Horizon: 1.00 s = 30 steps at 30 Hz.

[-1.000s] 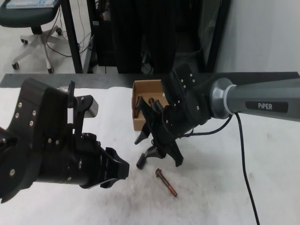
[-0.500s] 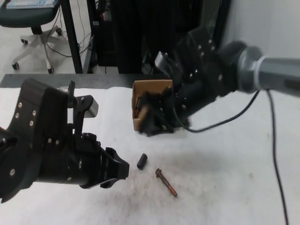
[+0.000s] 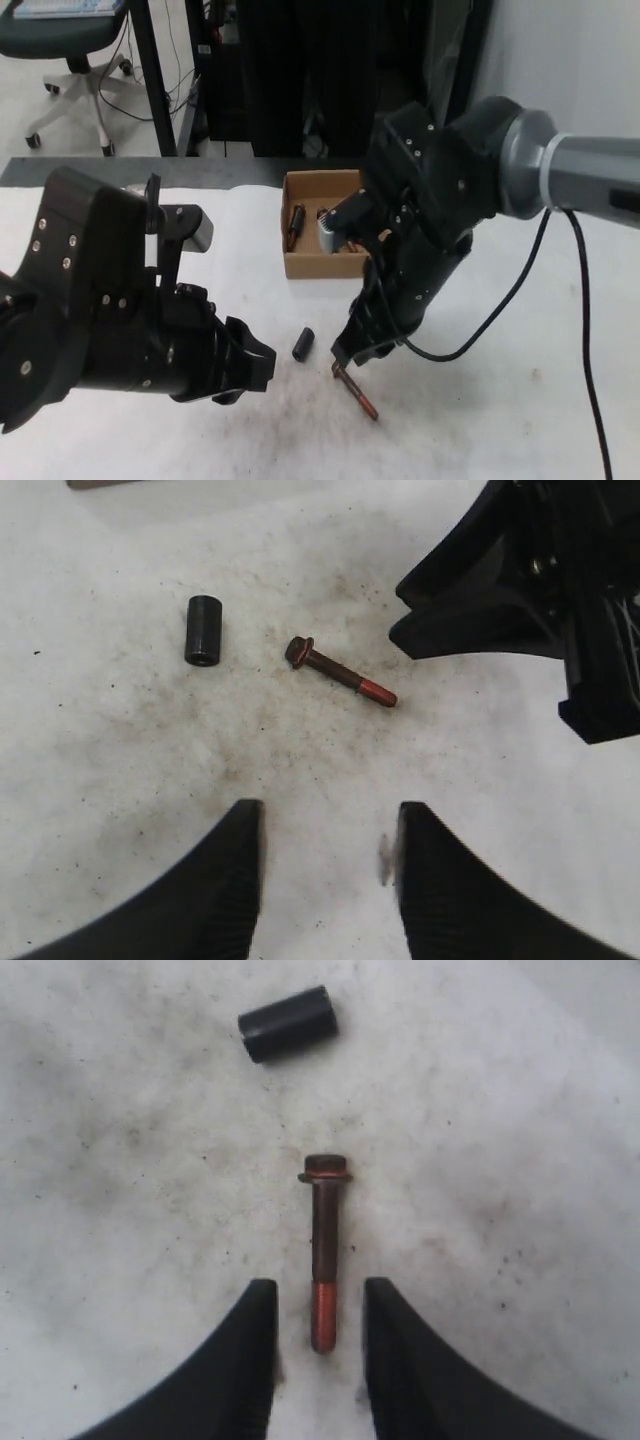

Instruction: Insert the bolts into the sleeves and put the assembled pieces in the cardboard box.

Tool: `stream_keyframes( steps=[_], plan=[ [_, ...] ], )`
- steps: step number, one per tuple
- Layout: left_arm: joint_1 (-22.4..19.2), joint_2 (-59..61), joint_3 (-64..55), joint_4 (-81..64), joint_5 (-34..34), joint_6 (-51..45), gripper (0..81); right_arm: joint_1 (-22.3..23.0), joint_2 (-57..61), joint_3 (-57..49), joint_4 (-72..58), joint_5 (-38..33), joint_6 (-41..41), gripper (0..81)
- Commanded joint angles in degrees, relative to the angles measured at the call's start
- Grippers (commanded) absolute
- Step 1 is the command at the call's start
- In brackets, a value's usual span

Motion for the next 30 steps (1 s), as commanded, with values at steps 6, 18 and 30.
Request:
stream_keyframes(
  steps=[6, 18, 30],
  plan=[
    [-0.2, -0.2, -0.4, -0.7, -0.5, 0.8, 39.8, 0.3, 4.3, -0.1, -0.4, 0.5, -2.5, 27.9],
    [-0.2, -0.2, -0.4, -0.7, -0.7, 1.0, 39.8, 0.3, 8.3, -0.1, -2.3, -0.5, -2.6, 27.9],
    [-0.2, -0.2, -0.4, -0.7, -3.5, 3.6, 39.8, 0.3, 10.5, -0.1, -3.3, -0.5, -3.9, 27.9]
  ],
)
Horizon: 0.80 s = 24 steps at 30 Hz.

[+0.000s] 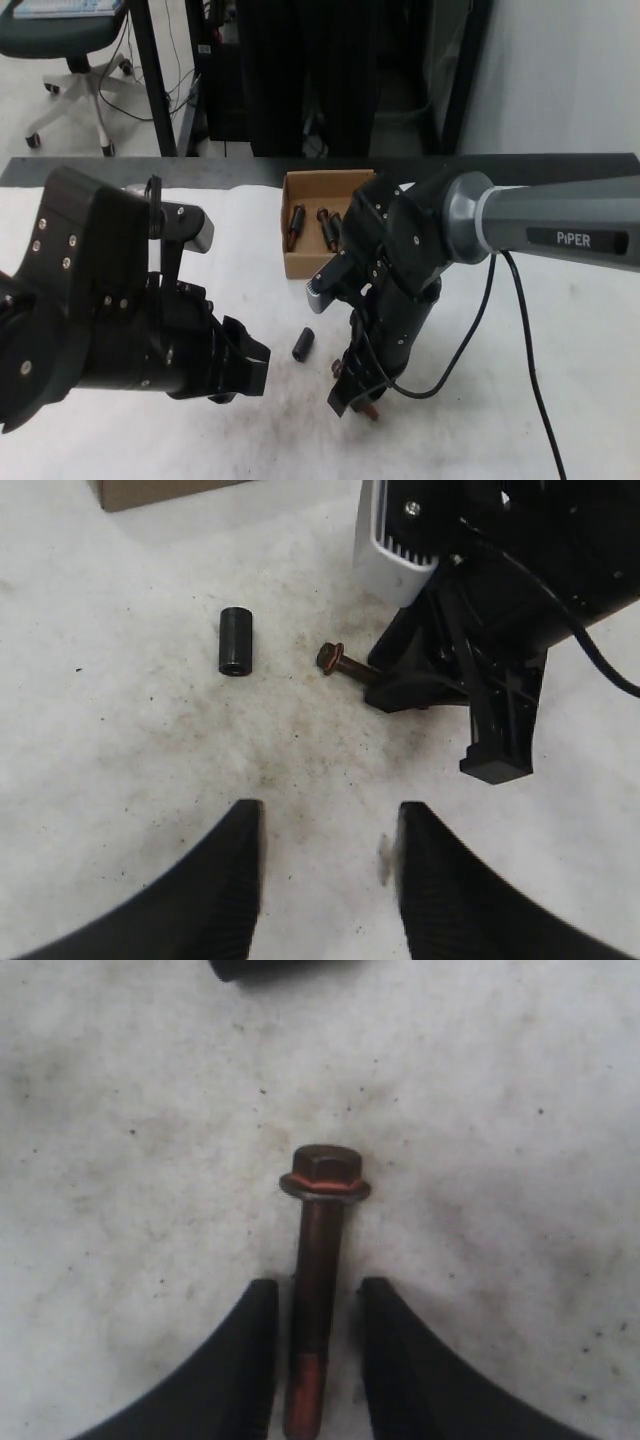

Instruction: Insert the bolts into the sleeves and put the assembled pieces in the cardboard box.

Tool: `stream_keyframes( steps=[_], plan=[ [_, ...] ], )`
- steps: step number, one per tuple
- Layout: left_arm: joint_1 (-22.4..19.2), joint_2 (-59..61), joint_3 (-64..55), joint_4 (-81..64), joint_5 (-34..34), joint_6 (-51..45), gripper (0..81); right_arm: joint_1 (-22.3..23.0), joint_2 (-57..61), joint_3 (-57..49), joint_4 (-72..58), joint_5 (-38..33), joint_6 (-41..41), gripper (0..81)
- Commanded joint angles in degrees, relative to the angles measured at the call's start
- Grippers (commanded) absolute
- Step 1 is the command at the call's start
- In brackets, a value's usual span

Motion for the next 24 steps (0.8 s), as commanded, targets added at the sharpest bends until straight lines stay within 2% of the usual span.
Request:
stream_keyframes(
  steps=[1, 24],
  plan=[
    [-0.2, -0.2, -0.4, -0.7, -0.5, 0.8, 39.8, 0.1, 1.0, -0.1, -0.8, -0.1, -0.3, 27.9],
    [-0.2, -0.2, -0.4, -0.7, -1.8, 0.8, 39.8, 0.1, 2.0, -0.3, -6.4, 1.5, -1.5, 27.9]
  ],
)
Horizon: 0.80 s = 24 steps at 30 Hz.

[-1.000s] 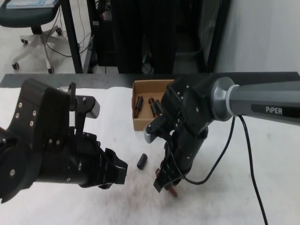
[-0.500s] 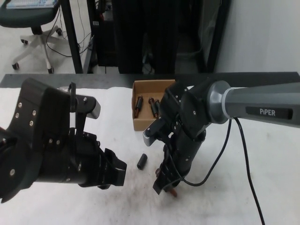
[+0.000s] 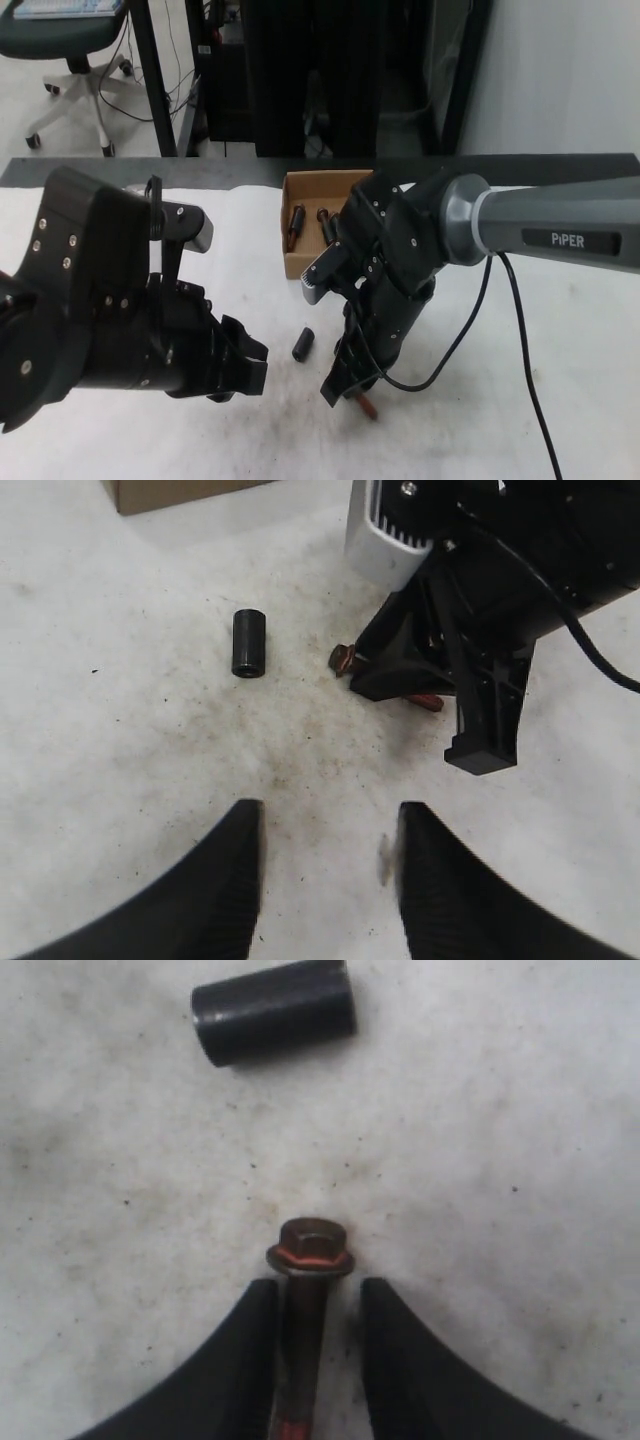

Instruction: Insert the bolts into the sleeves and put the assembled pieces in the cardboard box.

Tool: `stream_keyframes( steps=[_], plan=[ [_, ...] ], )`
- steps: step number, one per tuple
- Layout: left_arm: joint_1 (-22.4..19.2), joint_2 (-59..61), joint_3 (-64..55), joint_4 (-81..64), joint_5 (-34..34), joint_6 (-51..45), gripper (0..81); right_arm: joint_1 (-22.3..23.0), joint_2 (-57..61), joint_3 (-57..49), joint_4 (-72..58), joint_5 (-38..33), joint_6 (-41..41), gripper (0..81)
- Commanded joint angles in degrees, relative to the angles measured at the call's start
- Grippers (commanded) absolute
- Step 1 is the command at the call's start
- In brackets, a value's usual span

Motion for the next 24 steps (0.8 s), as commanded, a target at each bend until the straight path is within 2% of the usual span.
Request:
stream_keyframes(
  steps=[1, 8, 10, 12, 18, 24],
  plan=[
    [-0.2, -0.2, -0.4, -0.7, -0.5, 0.4, 39.8, 0.1, 1.1, 0.0, -1.9, 1.2, -1.3, 27.9],
    [-0.2, -0.2, -0.4, -0.7, -1.0, 0.4, 39.8, 0.1, 1.2, 0.1, -2.0, 2.1, -1.7, 26.5],
    [-0.2, -0.2, -0.4, -0.7, -1.0, 0.4, 39.8, 0.1, 1.7, 0.1, -1.4, 2.4, -1.6, 16.0],
    [-0.2, -0.2, -0.4, -0.7, -1.0, 0.4, 39.8, 0.1, 2.4, 0.1, 0.5, 2.4, -1.6, 0.1],
    [-0.2, -0.2, -0.4, -0.7, -1.0, 0.4, 39.8, 0.1, 2.7, -0.2, 6.1, 2.2, -1.2, 0.8],
    [-0.2, -0.2, -0.4, -0.7, 0.1, -0.4, 39.8, -1.7, -4.3, -2.3, 6.7, -0.7, 5.0, 0.8]
  ],
)
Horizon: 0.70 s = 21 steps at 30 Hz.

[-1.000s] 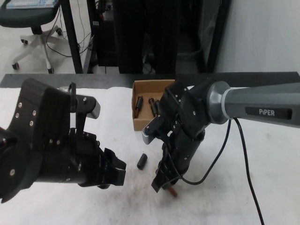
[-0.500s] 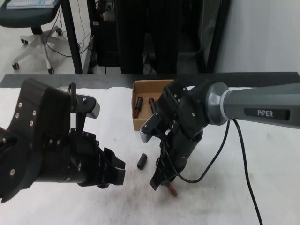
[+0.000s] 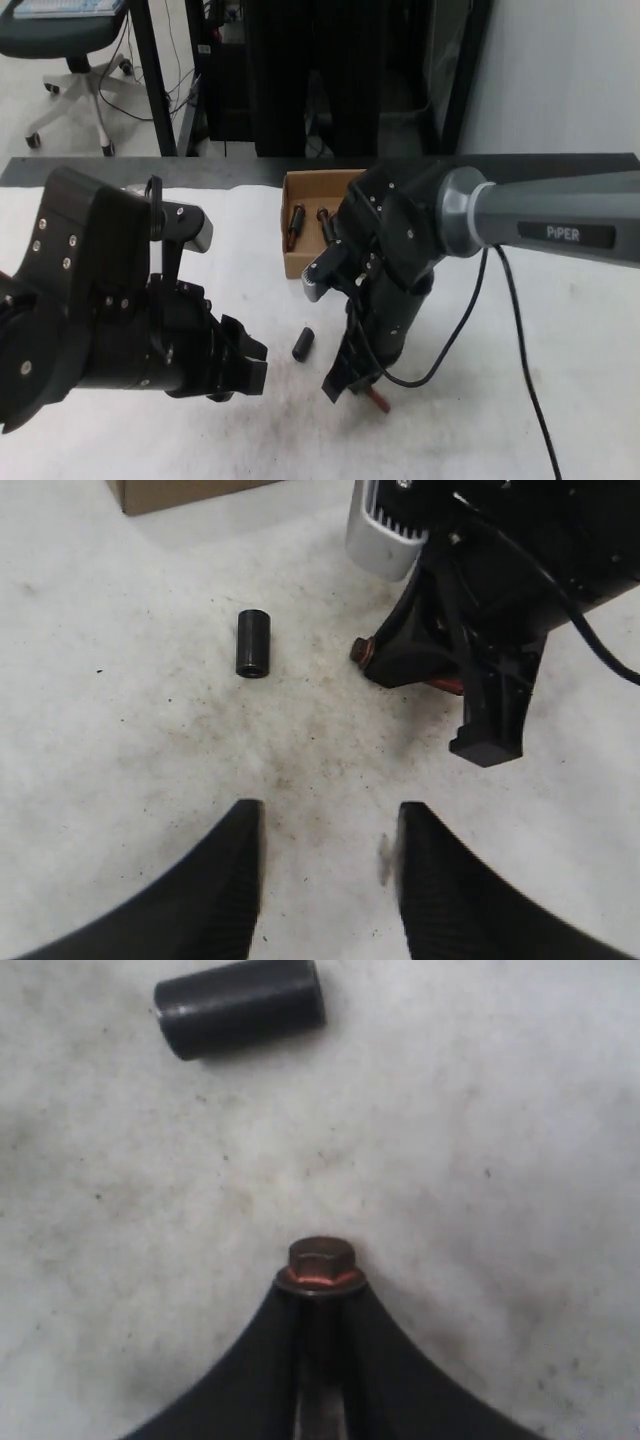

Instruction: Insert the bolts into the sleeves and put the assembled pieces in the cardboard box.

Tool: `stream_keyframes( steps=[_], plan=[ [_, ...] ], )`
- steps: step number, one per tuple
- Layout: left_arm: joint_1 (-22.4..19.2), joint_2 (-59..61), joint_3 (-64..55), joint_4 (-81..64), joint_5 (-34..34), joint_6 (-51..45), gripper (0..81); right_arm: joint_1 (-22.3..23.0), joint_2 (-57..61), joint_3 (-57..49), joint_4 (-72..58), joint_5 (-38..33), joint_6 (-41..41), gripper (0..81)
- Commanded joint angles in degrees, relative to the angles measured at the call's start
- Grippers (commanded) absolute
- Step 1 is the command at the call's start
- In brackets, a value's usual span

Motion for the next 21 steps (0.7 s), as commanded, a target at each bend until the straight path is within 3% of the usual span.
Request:
stream_keyframes(
  steps=[1, 5, 7, 10, 12, 16, 21],
  plan=[
    [-0.2, -0.2, -0.4, -0.7, 0.5, -1.0, 39.8, -1.1, -4.4, -0.6, 0.0, -3.9, 3.6, 0.8],
    [-0.3, -0.2, -0.8, -0.7, 0.6, -2.6, 37.8, -3.7, -11.9, -0.6, -1.6, -7.8, 7.4, 0.8],
    [-0.3, -0.2, -1.9, -0.2, 2.3, -2.4, 30.0, -5.4, -15.5, -0.6, -1.3, -9.0, 7.8, 0.8],
    [-0.3, 1.8, -6.5, 1.1, 10.0, -1.0, 12.4, -8.0, -19.9, 0.1, 0.6, -11.2, 7.8, 0.8],
    [-0.3, 4.6, -11.0, 2.6, 13.1, -0.9, 6.1, -9.7, -22.6, 0.8, 2.8, -12.8, 7.8, 0.8],
    [-0.5, 13.8, -20.9, 8.4, 13.4, 1.3, 7.1, -13.2, -26.6, 2.9, 4.3, -13.0, 6.8, 0.8],
    [-3.2, 26.8, -32.5, 20.6, 7.6, 7.2, 21.4, -17.6, -30.4, 6.0, 4.4, -13.0, 6.2, 0.8]
  ],
)
